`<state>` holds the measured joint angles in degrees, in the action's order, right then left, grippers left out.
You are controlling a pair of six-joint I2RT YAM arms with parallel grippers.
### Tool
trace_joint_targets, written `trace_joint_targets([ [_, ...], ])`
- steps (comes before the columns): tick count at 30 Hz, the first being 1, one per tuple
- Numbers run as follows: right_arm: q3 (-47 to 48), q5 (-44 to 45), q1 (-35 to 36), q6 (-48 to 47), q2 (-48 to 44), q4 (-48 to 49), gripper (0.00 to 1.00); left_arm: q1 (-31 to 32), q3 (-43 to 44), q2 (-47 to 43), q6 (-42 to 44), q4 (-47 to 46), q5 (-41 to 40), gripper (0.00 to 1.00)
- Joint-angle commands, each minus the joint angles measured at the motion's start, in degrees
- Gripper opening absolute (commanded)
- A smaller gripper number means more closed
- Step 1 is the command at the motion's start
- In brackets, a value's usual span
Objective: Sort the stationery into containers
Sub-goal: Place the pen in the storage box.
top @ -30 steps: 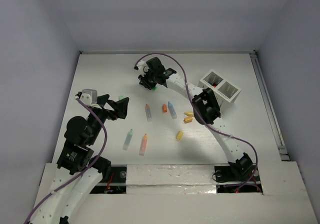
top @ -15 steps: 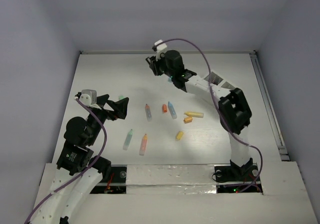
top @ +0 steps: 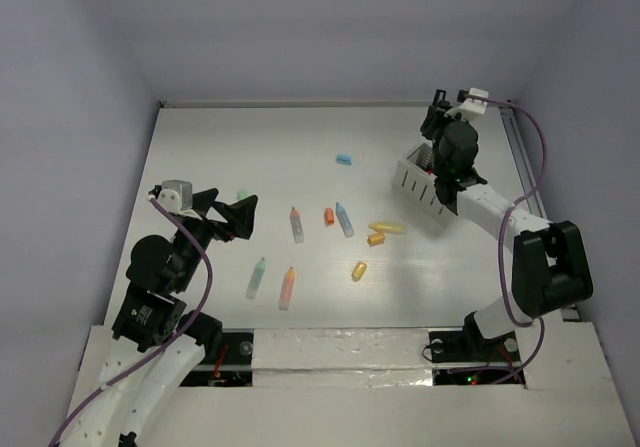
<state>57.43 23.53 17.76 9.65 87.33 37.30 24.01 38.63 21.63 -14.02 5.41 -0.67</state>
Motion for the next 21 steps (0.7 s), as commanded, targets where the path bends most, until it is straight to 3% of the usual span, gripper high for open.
trace_joint_targets([
  [1, -3.1, 3.3, -1.8, 2.9, -1.8, 5.1, 0.04, 0.2, 1.5, -0.1, -0.4, -3.1, 0.4, 0.99],
  [13, -3.8, 3.5, -3.5, 3.2, 5.6, 4.4, 0.04, 0.2, 1.5, 0.3, -0.2, -3.1, 0.3, 0.99],
  [21, -6.1, 3.5, -3.5, 5.8, 5.8, 4.5, 0.04, 0.2, 1.6, 0.3, -0.3, -3.2, 0.3, 0.99],
])
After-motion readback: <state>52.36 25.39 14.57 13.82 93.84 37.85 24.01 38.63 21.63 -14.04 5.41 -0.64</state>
